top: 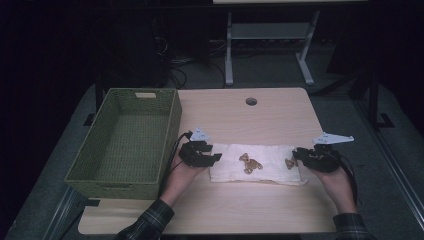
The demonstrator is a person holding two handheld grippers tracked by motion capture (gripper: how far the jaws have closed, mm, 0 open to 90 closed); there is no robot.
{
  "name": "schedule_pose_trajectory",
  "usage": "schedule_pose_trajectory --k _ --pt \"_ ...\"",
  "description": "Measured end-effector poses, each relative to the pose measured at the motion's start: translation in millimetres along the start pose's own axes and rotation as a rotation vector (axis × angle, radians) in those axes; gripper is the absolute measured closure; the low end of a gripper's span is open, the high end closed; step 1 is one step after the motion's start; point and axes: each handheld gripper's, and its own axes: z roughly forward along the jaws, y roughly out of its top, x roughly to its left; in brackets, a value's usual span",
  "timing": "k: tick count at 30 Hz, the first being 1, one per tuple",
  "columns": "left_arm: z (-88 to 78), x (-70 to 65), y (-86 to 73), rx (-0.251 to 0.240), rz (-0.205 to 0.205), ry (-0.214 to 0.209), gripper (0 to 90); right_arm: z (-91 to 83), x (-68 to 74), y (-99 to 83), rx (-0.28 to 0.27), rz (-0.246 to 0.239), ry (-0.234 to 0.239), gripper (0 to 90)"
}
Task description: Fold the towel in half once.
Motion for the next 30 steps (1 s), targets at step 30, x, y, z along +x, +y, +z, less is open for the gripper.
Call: schedule_pose_trajectory --k 30 --pt "63.5 27.7 28.8 0.028 0.010 0.051 39.5 45.3 41.2 11.8 0.098 -0.059 0.131 89.9"
